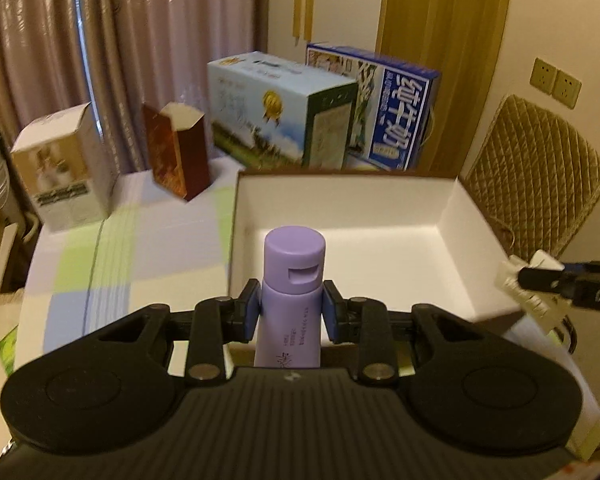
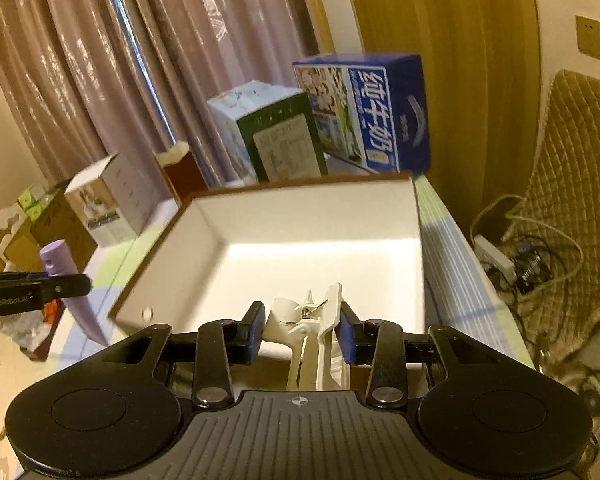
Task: Organize objects
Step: 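Carry the lavender tube and white clip holder into the box and release both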
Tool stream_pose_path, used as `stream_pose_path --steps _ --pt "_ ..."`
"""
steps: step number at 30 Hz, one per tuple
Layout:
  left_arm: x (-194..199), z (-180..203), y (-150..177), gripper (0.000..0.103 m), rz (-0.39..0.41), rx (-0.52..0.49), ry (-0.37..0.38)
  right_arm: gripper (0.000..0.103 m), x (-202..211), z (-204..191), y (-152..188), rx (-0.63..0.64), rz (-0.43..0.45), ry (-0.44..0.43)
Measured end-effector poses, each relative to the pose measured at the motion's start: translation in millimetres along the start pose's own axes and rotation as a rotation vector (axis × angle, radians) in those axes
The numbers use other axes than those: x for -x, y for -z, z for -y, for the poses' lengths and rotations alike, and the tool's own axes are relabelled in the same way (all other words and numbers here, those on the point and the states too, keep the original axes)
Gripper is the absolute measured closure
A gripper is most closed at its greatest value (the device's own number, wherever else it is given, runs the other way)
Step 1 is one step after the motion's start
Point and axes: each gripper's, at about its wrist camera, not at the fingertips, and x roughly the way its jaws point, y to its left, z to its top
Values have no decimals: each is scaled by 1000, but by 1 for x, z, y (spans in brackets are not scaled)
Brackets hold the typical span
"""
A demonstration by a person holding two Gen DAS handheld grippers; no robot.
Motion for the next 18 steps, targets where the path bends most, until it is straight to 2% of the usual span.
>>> stream_pose_path --steps 3,7,12,18 --pt "-19 6 -21 76 -3 -9 15 68 -17 2 -15 2 23 14" --pt "-56 10 -35 76 -56 -22 10 68 -44 11 -26 10 19 46" --pt "-105 4 -32 76 -163 -17 -19 68 -84 25 -21 47 -31 107" --pt "-153 2 -15 76 -307 -58 -62 68 -121 34 -11 109 -111 168"
